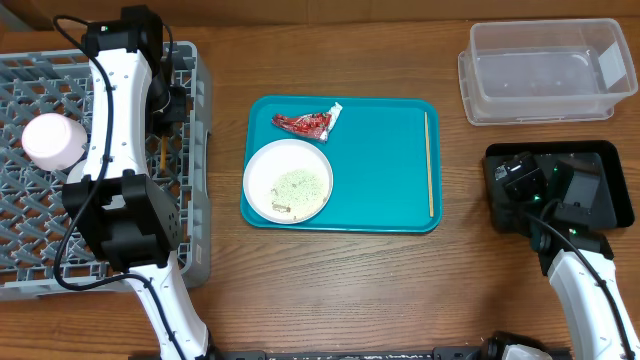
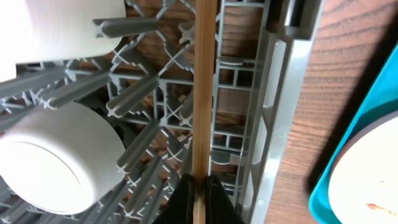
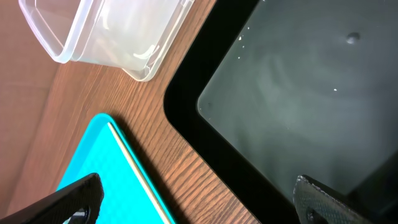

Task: Sort waste into correct bins and load items into the dishwasher
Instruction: 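Insert the chopstick upright into the rack and open the left gripper, then swing the left gripper back to the remaining chopstick on the tray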

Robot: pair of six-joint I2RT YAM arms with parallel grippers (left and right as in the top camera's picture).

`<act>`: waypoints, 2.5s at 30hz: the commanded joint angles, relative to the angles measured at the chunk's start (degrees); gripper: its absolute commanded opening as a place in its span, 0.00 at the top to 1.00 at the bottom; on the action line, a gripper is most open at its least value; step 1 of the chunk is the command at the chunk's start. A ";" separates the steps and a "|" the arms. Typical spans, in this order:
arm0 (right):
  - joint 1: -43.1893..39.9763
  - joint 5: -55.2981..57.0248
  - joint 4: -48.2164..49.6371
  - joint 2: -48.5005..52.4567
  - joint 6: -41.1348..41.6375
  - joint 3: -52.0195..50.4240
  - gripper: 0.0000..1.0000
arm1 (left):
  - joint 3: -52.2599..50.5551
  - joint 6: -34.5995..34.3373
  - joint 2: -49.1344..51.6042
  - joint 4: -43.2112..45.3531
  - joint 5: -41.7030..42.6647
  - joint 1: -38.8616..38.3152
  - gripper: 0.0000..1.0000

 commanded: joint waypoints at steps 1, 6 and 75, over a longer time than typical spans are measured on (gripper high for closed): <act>-0.11 -0.11 0.35 -0.57 -0.02 1.42 0.00 | -0.26 4.11 -0.22 0.15 0.68 0.11 0.96; -0.13 -0.11 0.35 -0.57 -0.02 1.42 0.00 | -0.26 4.09 -0.22 0.20 0.70 0.11 0.94; -0.13 -0.11 0.35 -0.57 -0.02 1.42 0.00 | 22.25 -41.44 16.90 6.47 14.34 -51.49 0.45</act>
